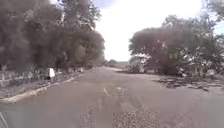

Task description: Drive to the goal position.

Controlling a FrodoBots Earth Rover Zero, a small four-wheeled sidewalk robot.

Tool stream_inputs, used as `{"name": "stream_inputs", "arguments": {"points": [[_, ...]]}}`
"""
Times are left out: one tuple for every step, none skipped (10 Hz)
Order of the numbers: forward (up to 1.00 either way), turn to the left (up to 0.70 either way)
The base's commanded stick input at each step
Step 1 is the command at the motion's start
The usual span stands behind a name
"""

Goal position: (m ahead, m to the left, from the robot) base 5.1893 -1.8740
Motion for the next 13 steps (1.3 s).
{"name": "stream_inputs", "arguments": {"points": [[0.7,0.0],[0.7,0.0],[0.7,0.0],[0.7,0.0],[0.7,0.0],[0.7,0.0],[0.7,0.0],[0.7,0.0],[0.7,0.0],[0.7,0.0],[0.7,0.0],[0.7,0.0],[0.7,0.0]]}}
